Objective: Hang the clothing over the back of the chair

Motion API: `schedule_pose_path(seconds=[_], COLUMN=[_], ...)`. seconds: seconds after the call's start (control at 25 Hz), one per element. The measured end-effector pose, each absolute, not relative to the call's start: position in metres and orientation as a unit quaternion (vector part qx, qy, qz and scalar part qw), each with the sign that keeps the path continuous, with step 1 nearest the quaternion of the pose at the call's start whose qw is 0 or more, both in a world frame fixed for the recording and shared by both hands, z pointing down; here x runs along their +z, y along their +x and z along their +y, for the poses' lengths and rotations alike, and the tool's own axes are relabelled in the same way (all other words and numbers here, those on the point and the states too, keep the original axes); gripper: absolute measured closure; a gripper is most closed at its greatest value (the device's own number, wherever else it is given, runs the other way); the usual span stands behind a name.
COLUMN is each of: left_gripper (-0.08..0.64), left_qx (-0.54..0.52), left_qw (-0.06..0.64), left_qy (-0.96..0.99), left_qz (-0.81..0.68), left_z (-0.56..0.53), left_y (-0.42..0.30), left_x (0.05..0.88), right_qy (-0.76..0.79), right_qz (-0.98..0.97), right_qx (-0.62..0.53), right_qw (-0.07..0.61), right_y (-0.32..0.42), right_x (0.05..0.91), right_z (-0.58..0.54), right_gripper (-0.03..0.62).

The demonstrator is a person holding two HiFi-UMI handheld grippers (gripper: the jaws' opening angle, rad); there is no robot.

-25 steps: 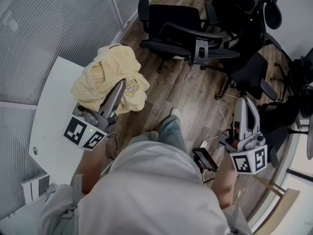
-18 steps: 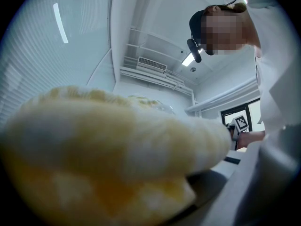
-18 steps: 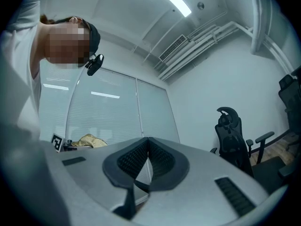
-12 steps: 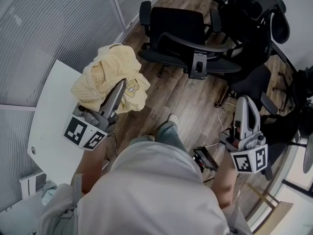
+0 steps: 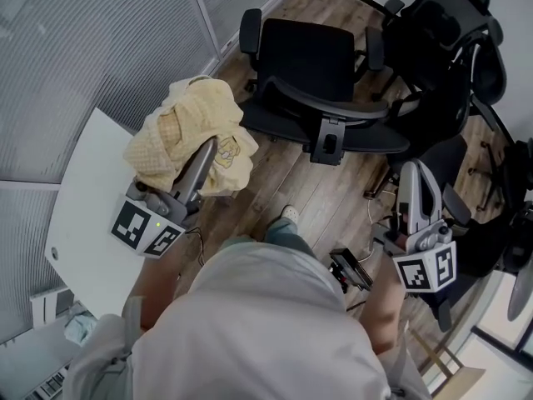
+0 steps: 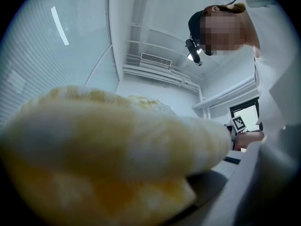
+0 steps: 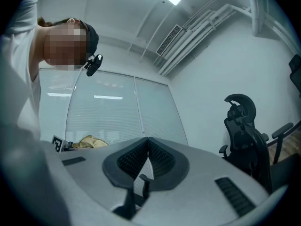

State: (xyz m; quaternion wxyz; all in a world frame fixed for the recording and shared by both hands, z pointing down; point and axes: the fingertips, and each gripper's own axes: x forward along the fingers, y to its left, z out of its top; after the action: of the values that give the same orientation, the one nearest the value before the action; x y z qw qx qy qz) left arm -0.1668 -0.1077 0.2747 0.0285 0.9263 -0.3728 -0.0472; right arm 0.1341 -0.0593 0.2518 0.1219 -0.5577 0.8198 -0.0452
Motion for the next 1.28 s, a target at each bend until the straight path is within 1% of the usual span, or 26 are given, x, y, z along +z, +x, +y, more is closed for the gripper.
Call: schedule_pose_path(seconds=[0.44, 0.76, 1.28], left_gripper=[0.442, 0.442, 0.44], left_qx=[-0.047, -0.049, -0.048], left_qw=[0.022, 0.015, 0.013], left_qy=[0.919, 0.919, 0.915], left_qz=[-0.391, -0.39, -0.401], left_z=[-0.146, -0.144, -0.133], left_y=[-0.122, -0.107, -0.077], left_x=[0.265, 0.256, 0.262], right_qy=[-0.531, -0.52, -0.492], right_qz=[0.836, 0.841, 0.857], right_qx=[-0.051, -0.051, -0.064], right_qw=[0.129, 0.137, 0.14], right_y=[0.176, 0.186, 0.213], right_x=[0.245, 0.237, 0.248], right_z=[-0.116, -0.118, -0.124], right_gripper=[0.571, 0.571, 0.571])
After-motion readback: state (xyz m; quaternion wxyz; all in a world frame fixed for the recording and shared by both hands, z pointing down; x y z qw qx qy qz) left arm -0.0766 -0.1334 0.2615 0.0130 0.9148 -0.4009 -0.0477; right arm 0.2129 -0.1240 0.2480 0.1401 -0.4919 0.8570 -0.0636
